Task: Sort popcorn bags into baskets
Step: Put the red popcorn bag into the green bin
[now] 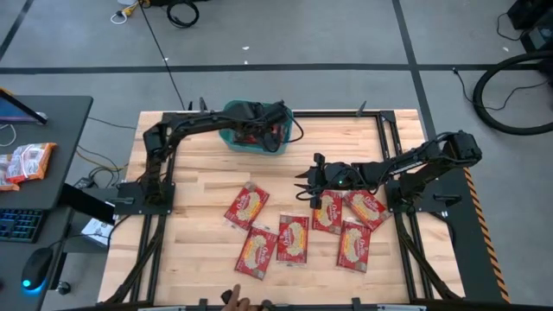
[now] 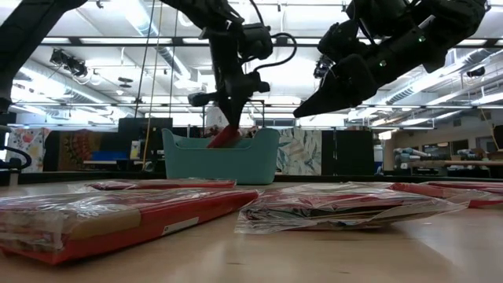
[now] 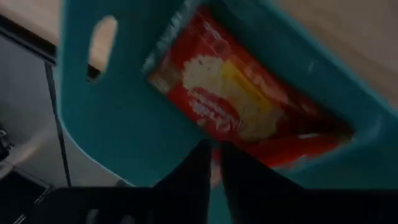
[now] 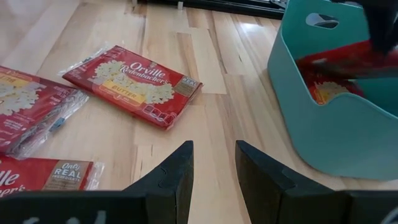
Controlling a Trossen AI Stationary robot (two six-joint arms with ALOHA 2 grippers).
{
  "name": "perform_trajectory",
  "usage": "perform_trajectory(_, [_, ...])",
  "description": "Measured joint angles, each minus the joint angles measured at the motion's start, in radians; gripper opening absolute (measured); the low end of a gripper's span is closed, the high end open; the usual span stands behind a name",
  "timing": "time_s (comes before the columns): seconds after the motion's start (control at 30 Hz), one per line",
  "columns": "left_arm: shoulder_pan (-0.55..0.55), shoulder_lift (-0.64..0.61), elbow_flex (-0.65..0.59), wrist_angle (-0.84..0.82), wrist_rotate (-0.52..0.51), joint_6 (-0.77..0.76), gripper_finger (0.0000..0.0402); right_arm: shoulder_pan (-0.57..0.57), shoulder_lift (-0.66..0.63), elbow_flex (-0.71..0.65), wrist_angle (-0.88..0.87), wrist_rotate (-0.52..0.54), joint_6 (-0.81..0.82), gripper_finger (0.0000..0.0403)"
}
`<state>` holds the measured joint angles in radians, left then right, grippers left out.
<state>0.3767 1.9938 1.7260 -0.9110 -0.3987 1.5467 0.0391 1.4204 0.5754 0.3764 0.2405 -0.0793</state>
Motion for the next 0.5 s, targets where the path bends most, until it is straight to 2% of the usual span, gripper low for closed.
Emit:
perform_trajectory(0.13, [-0.005, -0.002, 0.0, 0.015, 0.026, -0.08, 0.01, 0.0, 0.0, 0.0, -0.007, 0.0, 0.009, 0.0124])
perform_trajectory(0.3, [-0.005, -0.025, 0.0, 0.006, 0.034, -0.266, 0.0168, 0.0, 0.0, 0.0, -0.011, 0.001, 0.005, 0.0124])
perform_trajectory(0.4, [-0.02, -0.06, 0.001, -0.053, 0.135, -0.402, 0.0188, 0.0, 0.0, 0.0, -0.013, 0.002, 0.001, 0.0124])
perform_trajectory(0.5, [-0.047, -0.092, 0.001, -0.097, 0.277, -0.619, 0.019, 0.0, 0.0, 0.0, -0.014, 0.002, 0.0, 0.0124])
